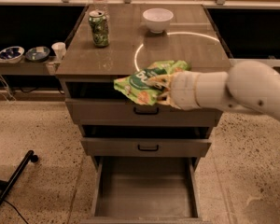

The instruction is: Place green rice chip bag into bottom drawer

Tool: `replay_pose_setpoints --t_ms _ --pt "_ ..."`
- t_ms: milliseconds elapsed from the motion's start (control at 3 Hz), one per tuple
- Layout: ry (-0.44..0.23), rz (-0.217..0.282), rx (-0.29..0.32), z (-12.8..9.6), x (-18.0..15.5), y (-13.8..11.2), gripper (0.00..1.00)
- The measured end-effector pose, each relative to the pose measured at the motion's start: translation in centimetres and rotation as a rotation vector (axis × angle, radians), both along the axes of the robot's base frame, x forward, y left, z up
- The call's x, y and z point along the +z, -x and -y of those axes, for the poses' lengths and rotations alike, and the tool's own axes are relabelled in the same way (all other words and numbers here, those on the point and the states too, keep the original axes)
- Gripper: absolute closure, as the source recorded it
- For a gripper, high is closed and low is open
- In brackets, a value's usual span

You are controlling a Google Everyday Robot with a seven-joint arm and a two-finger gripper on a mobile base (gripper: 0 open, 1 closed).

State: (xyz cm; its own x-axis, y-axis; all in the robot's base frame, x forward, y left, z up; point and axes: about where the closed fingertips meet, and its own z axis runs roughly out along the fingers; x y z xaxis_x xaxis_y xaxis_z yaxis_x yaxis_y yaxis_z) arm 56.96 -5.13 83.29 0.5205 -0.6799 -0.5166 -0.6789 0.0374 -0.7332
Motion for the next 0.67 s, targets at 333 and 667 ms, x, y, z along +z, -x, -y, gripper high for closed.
replay_pose_setpoints --t_ms 333,667 --pt "-0.062 0.008 0.047 1.0 1.5 5.4 1.0" --pt "-0.082 0.018 0.018 2.9 2.5 9.2 1.0"
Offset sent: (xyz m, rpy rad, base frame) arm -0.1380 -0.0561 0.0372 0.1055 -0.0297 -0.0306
